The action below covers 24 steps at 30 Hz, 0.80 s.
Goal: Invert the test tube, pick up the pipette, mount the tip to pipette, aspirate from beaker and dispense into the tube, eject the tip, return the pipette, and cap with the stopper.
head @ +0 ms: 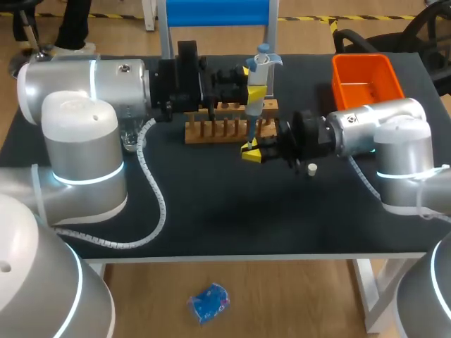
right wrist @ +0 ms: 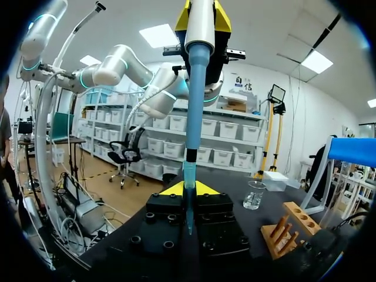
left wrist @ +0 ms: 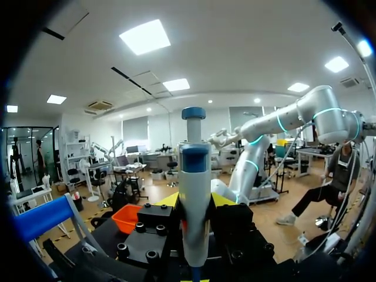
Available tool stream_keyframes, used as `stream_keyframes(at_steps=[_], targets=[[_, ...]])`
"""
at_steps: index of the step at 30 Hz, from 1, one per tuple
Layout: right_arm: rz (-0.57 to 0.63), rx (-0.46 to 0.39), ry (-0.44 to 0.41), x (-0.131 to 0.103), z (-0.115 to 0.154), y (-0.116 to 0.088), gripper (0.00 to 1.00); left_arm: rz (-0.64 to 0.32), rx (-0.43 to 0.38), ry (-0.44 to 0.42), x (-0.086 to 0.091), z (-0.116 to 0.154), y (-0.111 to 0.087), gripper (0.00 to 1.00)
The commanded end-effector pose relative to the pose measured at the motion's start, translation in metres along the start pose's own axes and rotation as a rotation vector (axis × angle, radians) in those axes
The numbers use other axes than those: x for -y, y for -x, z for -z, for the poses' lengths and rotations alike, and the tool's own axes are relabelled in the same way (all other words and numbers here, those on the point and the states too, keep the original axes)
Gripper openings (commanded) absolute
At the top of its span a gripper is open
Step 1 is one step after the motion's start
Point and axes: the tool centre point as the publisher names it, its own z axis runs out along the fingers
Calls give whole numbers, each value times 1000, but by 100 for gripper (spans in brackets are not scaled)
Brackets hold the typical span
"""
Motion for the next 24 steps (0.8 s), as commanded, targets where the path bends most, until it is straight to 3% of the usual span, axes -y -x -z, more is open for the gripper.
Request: stream_keyframes(at_steps=[1, 24], targets=[[-9, 2, -2, 1, 1, -2, 0, -1, 5, -2, -2, -1, -1, 0], [-14, -3, -6, -1, -1, 4, 0, -1, 5, -2, -2, -1, -1, 0]])
